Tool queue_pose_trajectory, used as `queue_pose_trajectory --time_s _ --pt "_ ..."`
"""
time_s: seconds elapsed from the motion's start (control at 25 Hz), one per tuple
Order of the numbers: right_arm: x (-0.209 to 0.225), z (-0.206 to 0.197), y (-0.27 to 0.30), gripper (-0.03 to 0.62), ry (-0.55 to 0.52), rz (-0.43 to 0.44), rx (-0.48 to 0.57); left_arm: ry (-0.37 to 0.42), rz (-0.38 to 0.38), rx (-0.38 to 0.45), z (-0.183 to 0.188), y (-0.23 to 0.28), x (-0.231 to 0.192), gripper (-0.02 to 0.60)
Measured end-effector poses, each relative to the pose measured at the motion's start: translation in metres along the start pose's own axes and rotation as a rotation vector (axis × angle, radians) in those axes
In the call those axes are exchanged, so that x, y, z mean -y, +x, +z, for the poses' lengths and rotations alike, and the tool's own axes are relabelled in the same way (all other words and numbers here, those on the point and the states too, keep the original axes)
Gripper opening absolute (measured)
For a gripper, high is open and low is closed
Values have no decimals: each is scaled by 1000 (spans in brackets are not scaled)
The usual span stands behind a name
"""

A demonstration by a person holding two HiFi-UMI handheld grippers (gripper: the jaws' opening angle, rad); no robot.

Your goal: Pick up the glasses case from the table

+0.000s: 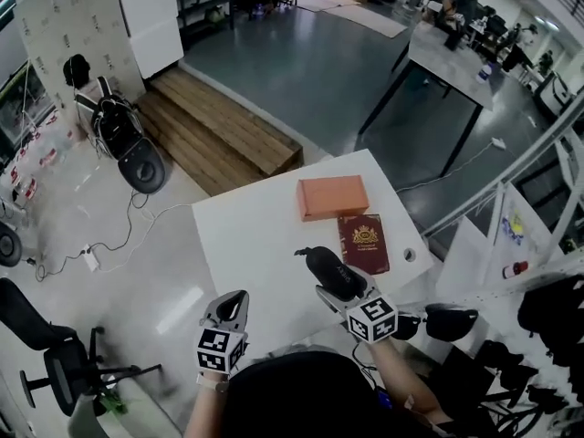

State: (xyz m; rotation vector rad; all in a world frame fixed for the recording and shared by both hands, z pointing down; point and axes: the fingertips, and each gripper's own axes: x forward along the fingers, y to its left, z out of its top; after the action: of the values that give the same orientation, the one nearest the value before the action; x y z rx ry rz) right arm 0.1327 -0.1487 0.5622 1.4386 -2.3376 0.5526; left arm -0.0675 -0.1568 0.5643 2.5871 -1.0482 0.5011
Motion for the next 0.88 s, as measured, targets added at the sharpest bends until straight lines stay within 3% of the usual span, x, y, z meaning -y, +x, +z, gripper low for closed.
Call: queue_pose_trajectory --time_s 0.48,0.88 --pt "8 -7 -90 370 44 -147 70 99 -228 40 33 39 59 18" --pt "7 -22 -127 370 83 -205 108 121 -312 64 50 50 87 18"
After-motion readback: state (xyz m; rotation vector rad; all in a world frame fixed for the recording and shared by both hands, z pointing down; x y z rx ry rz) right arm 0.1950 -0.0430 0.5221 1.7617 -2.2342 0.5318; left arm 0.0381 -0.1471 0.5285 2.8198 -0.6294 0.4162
